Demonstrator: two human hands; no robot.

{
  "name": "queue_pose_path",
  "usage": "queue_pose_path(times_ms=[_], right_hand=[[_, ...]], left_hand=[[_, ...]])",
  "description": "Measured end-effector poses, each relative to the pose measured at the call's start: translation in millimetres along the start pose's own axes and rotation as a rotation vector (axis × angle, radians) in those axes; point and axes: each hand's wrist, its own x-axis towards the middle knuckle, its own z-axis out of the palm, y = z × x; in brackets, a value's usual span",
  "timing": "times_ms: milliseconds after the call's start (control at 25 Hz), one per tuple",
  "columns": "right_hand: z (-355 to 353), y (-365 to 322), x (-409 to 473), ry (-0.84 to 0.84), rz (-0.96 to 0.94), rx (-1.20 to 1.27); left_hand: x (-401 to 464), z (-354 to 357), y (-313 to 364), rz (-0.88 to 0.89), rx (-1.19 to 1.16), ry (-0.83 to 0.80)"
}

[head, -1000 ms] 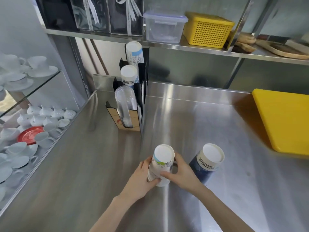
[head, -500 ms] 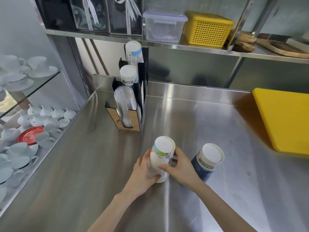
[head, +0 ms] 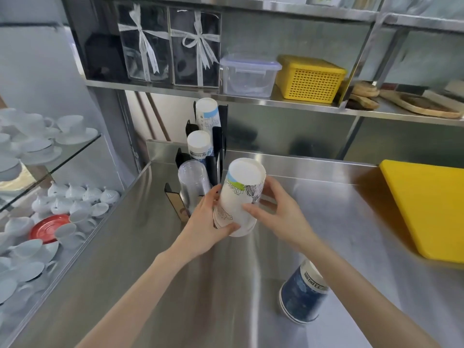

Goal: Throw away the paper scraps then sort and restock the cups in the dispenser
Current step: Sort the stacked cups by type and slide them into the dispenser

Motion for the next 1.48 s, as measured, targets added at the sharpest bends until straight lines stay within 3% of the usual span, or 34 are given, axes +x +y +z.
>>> queue_pose_path(times_ms=[320,800,1200,1480], right_hand=[[-17,-48,68,0.033,-0.152,-0.085],[-5,-80,193,0.061,-0.252,-0.157],[8,-52,285,0.092,-0.26,-0.217],[22,-3,305,0.034,-0.168,-0.262]], left_hand=[[54,-47,38,0.093,0.001,0.12],[164,-119,29,0.14,0.091,0.224],[250,-134,1,0.095,0.084,0.218],[269,-118,-29,0.017,0.205,0.112]])
